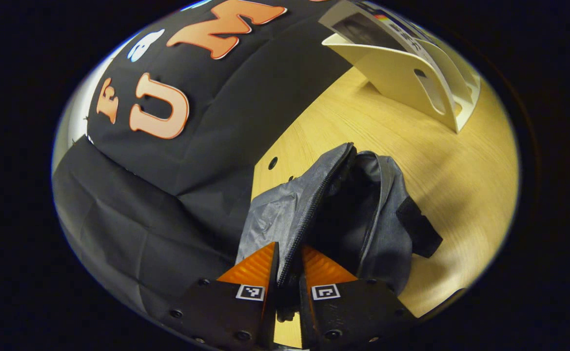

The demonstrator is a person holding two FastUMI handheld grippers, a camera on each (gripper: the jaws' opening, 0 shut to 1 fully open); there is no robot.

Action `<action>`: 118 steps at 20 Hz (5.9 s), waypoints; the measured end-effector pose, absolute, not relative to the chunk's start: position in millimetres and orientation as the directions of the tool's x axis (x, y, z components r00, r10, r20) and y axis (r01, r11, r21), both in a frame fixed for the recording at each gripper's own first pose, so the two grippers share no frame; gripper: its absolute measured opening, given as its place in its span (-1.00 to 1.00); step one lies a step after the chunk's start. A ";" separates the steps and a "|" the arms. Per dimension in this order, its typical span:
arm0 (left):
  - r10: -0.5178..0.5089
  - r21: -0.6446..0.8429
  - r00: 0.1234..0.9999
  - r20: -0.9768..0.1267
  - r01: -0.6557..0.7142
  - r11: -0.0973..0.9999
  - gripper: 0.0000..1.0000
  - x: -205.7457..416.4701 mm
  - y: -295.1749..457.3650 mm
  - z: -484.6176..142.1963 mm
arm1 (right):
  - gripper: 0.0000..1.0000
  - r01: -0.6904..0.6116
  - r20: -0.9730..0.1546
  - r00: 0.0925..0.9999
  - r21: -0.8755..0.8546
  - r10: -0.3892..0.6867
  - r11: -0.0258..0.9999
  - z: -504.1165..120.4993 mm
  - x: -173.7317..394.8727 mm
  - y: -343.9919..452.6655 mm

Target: Open the schoolbag, grab two books from the bookshelf and put them into the schoolbag.

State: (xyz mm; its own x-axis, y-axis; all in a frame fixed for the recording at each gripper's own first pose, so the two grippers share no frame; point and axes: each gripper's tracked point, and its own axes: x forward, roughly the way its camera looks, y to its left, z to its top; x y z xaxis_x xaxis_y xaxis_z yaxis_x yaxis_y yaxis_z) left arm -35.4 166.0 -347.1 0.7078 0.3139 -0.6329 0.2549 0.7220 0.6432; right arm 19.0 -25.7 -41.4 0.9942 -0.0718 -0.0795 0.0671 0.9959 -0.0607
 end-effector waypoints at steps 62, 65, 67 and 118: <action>-0.316 -0.106 0.260 -0.912 0.595 0.796 -0.87 36.1 223.4 -237.6 | -0.41 0.233 -0.939 0.342 0.125 0.039 0.964 -151.5 102.9 87.1; -0.317 -0.105 0.259 -0.912 0.601 0.792 -0.87 34.5 223.6 -239.2 | -0.42 0.234 -0.915 0.399 0.159 0.054 0.959 -116.9 95.0 80.8; -0.318 -0.102 0.259 -0.912 0.607 0.788 -0.87 33.4 223.5 -239.8 | -0.44 0.241 -0.898 0.437 0.177 0.056 0.954 -97.8 90.1 75.6; -0.430 -0.174 0.344 -0.835 0.576 0.799 -0.87 12.0 253.0 -220.3 | -0.50 0.281 -0.563 0.603 0.813 0.566 0.510 -217.0 -0.8 367.0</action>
State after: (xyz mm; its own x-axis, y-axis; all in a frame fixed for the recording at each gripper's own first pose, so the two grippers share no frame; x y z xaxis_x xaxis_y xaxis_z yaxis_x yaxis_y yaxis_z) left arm 12.0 253.0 -220.3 0.3438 -0.4299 -0.8349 0.5761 0.7986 -0.1740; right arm -0.8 367.0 -217.0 0.6026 0.5657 -0.5629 0.2812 0.5096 0.8132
